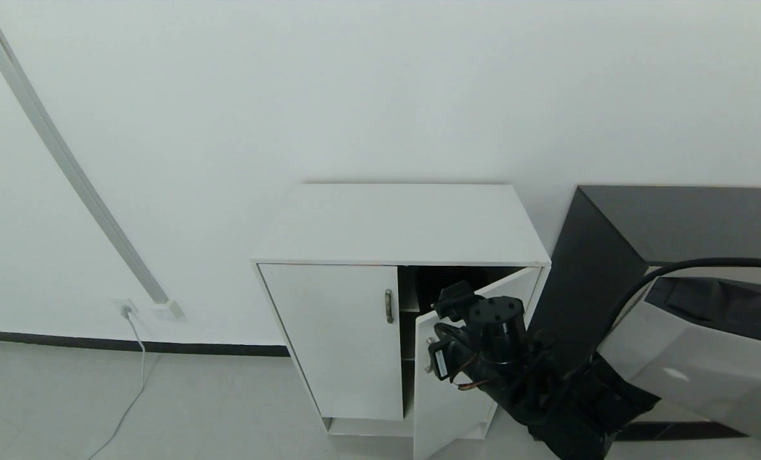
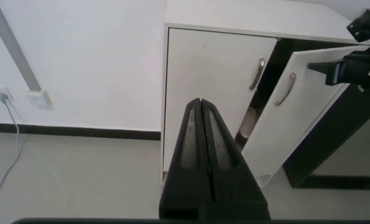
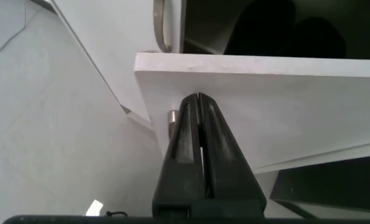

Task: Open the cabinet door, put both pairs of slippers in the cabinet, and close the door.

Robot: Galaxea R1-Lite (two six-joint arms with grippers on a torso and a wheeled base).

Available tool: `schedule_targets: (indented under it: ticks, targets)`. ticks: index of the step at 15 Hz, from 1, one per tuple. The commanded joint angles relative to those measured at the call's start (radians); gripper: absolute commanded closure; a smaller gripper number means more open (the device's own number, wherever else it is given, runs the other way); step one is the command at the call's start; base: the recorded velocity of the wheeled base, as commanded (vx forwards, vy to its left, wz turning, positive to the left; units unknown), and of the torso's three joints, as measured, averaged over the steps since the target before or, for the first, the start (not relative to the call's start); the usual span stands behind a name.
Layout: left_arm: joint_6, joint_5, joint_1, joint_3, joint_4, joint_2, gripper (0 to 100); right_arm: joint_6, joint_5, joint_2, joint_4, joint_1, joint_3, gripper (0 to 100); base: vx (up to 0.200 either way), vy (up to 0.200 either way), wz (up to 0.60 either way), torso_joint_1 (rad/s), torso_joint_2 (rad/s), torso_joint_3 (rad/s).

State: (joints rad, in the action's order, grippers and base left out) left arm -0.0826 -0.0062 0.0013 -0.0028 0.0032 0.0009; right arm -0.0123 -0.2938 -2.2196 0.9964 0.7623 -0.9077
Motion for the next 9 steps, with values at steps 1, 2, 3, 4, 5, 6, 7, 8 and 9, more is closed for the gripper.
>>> schedule_targets:
  ticks: [1, 2, 3, 4, 5, 6, 7, 8, 9]
  targets:
    - [0.000, 0.000, 0.000, 0.000, 0.000, 0.001, 100, 0.000, -0.001, -0.040, -0.001, -0.018, -0.039, 100, 0.000, 0.000, 0.00, 0.000, 0.00, 0.000]
    - [0.000, 0.000, 0.000, 0.000, 0.000, -0.001, 100, 0.000, -0.001, -0.057, -0.001, -0.028, -0.060, 100, 0.000, 0.000, 0.00, 0.000, 0.00, 0.000]
    - [0.000, 0.000, 0.000, 0.000, 0.000, 0.001, 100, 0.000, -0.001, -0.072, -0.001, -0.040, -0.085, 100, 0.000, 0.000, 0.00, 0.000, 0.00, 0.000]
    - [0.000, 0.000, 0.000, 0.000, 0.000, 0.001, 100, 0.000, -0.001, -0.083, -0.001, -0.044, -0.100, 100, 0.000, 0.000, 0.00, 0.000, 0.00, 0.000]
    - [0.000, 0.000, 0.000, 0.000, 0.000, 0.001, 100, 0.000, -0.001, -0.111, -0.002, -0.060, -0.142, 100, 0.000, 0.000, 0.00, 0.000, 0.00, 0.000]
    - [0.000, 0.000, 0.000, 0.000, 0.000, -0.001, 100, 0.000, -0.001, -0.130, -0.004, -0.066, -0.171, 100, 0.000, 0.000, 0.00, 0.000, 0.00, 0.000]
    - [0.000, 0.000, 0.000, 0.000, 0.000, 0.001, 100, 0.002, -0.001, -0.149, -0.005, -0.077, -0.201, 100, 0.000, 0.000, 0.00, 0.000, 0.00, 0.000]
    - [0.000, 0.000, 0.000, 0.000, 0.000, 0.001, 100, 0.003, -0.001, -0.167, -0.007, -0.083, -0.231, 100, 0.000, 0.000, 0.00, 0.000, 0.00, 0.000]
    - [0.000, 0.000, 0.000, 0.000, 0.000, 0.001, 100, 0.005, -0.001, -0.186, -0.007, -0.089, -0.257, 100, 0.000, 0.000, 0.00, 0.000, 0.00, 0.000]
